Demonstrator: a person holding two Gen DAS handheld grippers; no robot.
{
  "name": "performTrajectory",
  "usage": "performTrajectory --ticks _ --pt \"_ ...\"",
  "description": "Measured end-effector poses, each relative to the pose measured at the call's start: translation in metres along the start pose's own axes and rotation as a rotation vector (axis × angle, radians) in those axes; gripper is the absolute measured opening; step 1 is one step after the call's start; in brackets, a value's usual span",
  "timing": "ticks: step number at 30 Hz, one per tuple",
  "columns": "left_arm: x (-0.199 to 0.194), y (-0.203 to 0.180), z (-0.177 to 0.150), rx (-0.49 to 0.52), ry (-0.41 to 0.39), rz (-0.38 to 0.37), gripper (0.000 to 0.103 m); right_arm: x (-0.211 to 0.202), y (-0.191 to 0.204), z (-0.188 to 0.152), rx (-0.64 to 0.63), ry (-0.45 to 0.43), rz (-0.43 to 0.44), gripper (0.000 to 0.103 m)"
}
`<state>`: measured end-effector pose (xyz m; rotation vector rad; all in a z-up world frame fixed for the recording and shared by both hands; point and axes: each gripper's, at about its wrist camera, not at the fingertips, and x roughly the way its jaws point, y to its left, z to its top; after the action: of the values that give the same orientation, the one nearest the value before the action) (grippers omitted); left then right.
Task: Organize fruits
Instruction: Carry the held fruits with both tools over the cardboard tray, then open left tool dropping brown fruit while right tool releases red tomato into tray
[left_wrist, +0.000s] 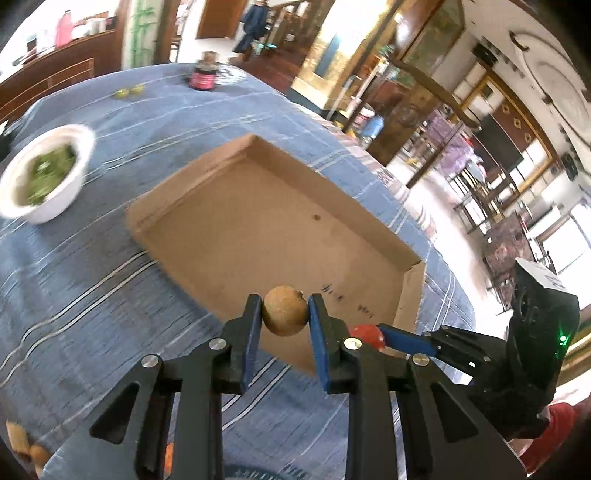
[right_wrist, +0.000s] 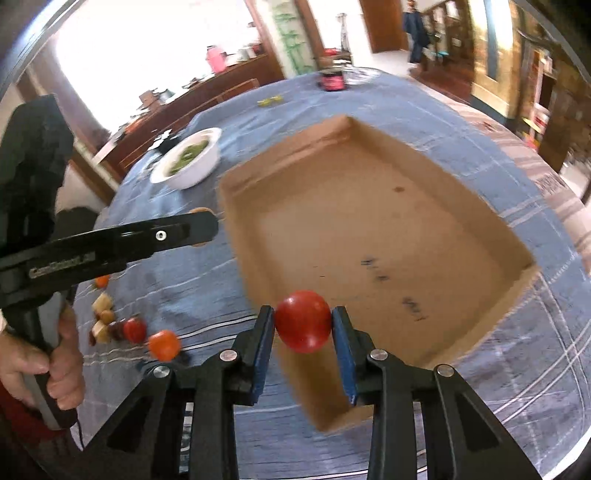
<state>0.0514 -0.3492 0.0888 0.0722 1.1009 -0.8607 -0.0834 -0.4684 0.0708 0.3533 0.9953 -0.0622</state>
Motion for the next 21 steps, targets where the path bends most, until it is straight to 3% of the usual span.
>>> performTrajectory --ticks 9,21 --pt "0.053 -0.011 0.007 0.012 0.105 0.019 0.022 0.026 -0.019 0.001 -0.013 0.051 -0.050 0.033" --pt "0.066 -0.008 -0.011 0.021 0.153 0.078 0.022 0.032 -0.017 0.002 -0.042 0.051 -0.068 0.034"
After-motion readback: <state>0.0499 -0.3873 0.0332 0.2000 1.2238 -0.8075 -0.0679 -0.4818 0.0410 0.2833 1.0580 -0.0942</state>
